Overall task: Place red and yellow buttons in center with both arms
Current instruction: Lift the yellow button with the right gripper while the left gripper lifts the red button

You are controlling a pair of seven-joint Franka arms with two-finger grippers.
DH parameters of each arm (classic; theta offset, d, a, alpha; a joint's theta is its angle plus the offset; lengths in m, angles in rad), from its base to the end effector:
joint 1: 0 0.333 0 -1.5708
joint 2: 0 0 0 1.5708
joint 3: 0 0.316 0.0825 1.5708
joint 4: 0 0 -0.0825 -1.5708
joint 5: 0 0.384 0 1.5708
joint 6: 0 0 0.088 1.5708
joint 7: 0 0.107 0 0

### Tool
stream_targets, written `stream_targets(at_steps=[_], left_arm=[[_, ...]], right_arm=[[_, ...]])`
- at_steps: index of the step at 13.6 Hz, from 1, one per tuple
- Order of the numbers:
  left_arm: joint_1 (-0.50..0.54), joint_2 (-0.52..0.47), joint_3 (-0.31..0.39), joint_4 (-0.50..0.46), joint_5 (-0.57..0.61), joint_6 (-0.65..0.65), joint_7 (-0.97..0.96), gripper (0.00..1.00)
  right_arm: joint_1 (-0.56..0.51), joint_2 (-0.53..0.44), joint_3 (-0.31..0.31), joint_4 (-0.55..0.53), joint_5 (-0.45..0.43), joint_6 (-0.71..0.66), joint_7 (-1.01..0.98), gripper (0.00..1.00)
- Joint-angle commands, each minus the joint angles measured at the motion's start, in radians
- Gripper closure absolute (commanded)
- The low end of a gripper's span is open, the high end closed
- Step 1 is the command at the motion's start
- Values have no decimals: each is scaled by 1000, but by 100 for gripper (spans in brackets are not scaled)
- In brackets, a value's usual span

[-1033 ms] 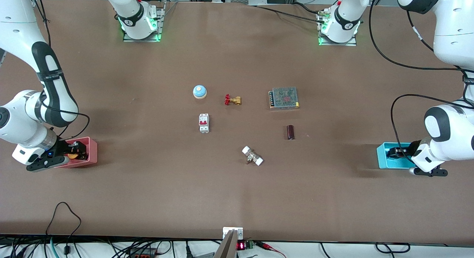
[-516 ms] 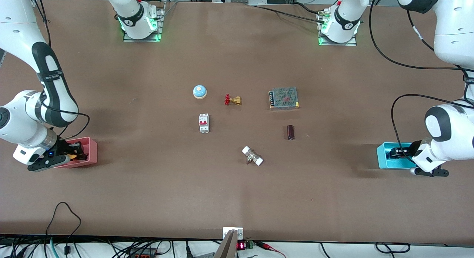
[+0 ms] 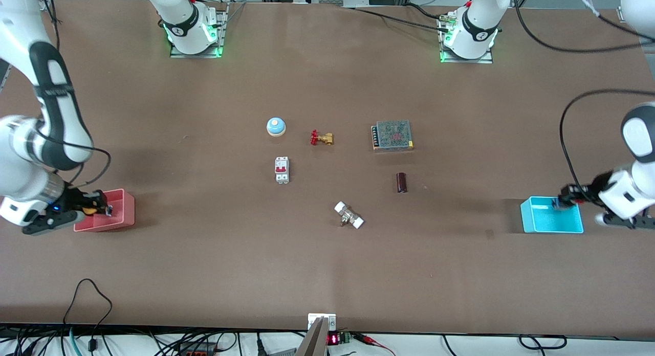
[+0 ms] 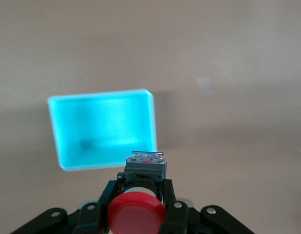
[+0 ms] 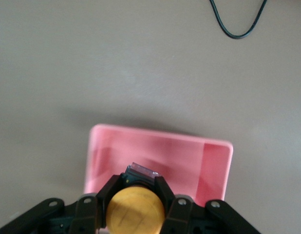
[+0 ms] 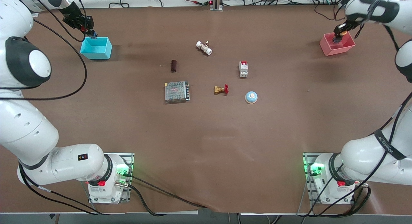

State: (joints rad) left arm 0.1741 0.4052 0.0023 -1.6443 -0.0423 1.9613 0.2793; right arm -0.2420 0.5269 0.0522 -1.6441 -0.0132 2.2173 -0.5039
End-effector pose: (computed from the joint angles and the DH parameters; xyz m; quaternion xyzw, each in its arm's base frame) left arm 0.6478 0.1125 0.3729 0.9979 -0.0425 -0.0387 0.0282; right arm 0.6733 -0.1342 0.3134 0.9874 0.1564 0.0247 0.0008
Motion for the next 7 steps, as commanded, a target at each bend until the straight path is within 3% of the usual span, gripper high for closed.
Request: stream_targets(at_steps=[1,3,7], left_arm=[[-86,-86,2,-168,13,-10,-69,69],[-143,-79,-7,-212,13,-9,-136,69],[-186,-42,-28,-244,12,11,-257,69]], right_arm=[[44,-117,26,-5,12,-160,138,65],[108,-143,76,-17,1,-183,339,64],[317,-134,87,-49,-74,-162,675,64]])
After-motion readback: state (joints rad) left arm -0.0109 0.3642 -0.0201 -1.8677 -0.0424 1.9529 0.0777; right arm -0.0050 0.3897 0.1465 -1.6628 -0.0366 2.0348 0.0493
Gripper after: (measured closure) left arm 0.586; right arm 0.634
